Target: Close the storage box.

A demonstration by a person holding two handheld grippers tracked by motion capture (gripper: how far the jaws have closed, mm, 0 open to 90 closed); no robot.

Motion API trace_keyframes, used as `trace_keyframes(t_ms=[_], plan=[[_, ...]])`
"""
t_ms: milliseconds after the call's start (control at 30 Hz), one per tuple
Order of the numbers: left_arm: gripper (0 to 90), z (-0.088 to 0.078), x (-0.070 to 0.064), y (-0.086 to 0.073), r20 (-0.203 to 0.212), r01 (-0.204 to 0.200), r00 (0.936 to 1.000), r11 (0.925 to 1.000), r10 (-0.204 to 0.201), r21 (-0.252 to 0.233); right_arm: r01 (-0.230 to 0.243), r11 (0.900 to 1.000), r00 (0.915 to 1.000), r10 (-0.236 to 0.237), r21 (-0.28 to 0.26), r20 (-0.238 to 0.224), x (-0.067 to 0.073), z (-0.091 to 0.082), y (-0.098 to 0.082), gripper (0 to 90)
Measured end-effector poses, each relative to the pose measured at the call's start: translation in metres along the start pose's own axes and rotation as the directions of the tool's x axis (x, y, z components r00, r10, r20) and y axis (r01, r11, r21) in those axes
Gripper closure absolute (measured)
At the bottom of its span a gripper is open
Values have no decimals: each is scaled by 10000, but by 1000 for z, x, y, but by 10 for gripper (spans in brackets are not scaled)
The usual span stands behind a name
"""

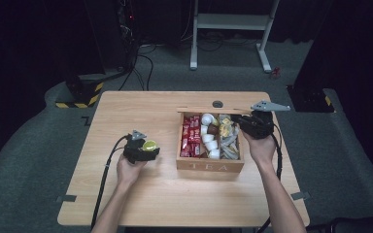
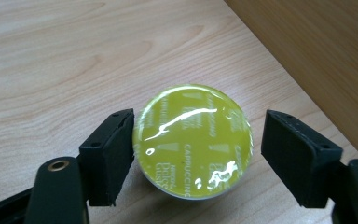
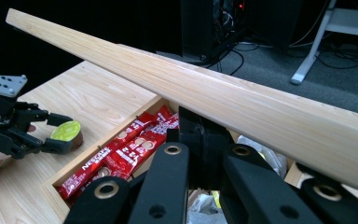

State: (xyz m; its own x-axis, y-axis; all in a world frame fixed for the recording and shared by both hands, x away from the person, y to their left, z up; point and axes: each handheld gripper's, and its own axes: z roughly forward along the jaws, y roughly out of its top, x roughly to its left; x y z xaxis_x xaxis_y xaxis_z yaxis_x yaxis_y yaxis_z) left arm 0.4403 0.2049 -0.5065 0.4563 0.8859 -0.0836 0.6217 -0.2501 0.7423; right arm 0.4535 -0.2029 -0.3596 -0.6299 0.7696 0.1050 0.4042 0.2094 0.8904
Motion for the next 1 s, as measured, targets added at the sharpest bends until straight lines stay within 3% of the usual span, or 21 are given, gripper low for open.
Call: trace_keyframes(t_ms=[100,233,400,500,567,633,833,1000], plan=[[249,-9,-1,3,394,149,9991,9992,-135,-359,-48,10000,10000,48,-9,18,-1,-1,-1,900],[249,-23,-7,8,374,-178,9991,9973,206,-716,-54,10000,10000,53,77,83,0,-2,0,900],[259,-36,-5,12,441,-46,9990,9935,97,-1138,-89,10000,10000,89,-21,11,0,-2,-3,900],[271,-42,1,10,469,248,9987,9901,-185,-1380,-67,10000,10000,67,-68,-38,-1,-2,-4,900],[279,-48,5,7,319,333,9991,9882,-289,-1497,-84,10000,10000,84,-32,-53,-1,-2,-4,900],[284,-54,8,1,-46,144,9999,9861,-153,-1656,-120,9999,9999,120,-48,-33,0,-3,-5,900],[292,-66,19,-18,-385,195,9989,9805,-275,-1956,-206,9996,9998,206,-167,12,0,-2,-7,900],[293,-73,33,-38,-983,307,9940,9860,-473,-1641,-208,9997,9997,209,-92,96,0,-4,-10,900]])
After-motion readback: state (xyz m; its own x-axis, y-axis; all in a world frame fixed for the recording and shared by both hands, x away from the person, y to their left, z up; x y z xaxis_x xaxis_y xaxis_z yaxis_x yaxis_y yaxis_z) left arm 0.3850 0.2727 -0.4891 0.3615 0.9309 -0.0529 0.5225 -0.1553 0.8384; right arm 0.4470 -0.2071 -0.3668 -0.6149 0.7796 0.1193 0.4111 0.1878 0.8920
